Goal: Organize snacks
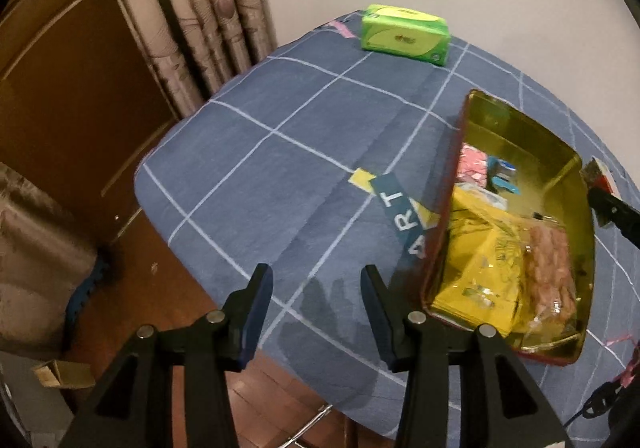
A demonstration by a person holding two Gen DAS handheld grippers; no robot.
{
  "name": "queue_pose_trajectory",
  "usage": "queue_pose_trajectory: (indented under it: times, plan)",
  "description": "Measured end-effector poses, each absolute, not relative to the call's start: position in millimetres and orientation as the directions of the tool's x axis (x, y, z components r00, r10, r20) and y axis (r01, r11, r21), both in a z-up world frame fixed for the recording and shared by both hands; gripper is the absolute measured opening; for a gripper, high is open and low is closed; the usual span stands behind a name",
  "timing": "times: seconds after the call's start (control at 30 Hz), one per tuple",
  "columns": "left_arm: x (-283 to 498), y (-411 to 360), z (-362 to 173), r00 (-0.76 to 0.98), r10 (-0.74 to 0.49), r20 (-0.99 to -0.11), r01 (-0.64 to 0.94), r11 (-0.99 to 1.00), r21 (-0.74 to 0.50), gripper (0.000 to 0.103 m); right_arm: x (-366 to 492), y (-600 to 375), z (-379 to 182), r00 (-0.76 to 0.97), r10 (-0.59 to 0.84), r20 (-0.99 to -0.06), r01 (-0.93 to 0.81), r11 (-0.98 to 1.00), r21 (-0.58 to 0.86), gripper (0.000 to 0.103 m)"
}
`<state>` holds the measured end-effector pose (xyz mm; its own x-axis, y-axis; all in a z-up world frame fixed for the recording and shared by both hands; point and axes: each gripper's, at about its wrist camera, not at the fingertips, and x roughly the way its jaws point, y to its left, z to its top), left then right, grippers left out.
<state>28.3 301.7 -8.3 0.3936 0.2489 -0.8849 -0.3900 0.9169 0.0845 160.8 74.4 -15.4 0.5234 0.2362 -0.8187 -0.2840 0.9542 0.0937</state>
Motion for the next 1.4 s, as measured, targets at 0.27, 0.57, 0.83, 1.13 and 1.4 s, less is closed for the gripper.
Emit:
queue_pose_trajectory:
  times: [0.27, 0.57, 0.83, 1.13, 1.4]
  plan:
    - [27.2, 304.7, -7.6, 0.388, 0.268, -0.882, -0.410, 0.907, 0.096, 0.047, 182.0, 100.6, -31.5, 0.514, 0.181, -0.838, -0.311, 0.950, 0.014, 0.032]
    - [28.5, 307.9, -13.1, 0.367, 0.236, -0.900, -0.418, 0.906, 0.067, 0.047, 191.1, 109.6, -42.9, 0.491, 0.165, -0.855, -0.320, 0.947, -0.001, 0.032]
    - [28.4, 303.6, -12.1, 0.375, 0.235, -0.897, -0.406, 0.911, 0.070, 0.047, 201.0, 116.5, -50.5, 0.484, 0.141, -0.863, -0.314, 0.949, -0.022, 0.032]
    - [27.9, 289.7, -6.4, 0.407, 0.261, -0.875, -0.365, 0.925, 0.106, 0.047, 201.9, 114.3, -56.6, 0.473, 0.165, -0.866, -0.313, 0.950, 0.010, 0.035]
    - [26.4, 277.2, -0.9, 0.445, 0.259, -0.857, -0.315, 0.941, 0.121, 0.047, 166.8, 111.0, -20.9, 0.554, 0.200, -0.808, -0.332, 0.943, 0.006, 0.068]
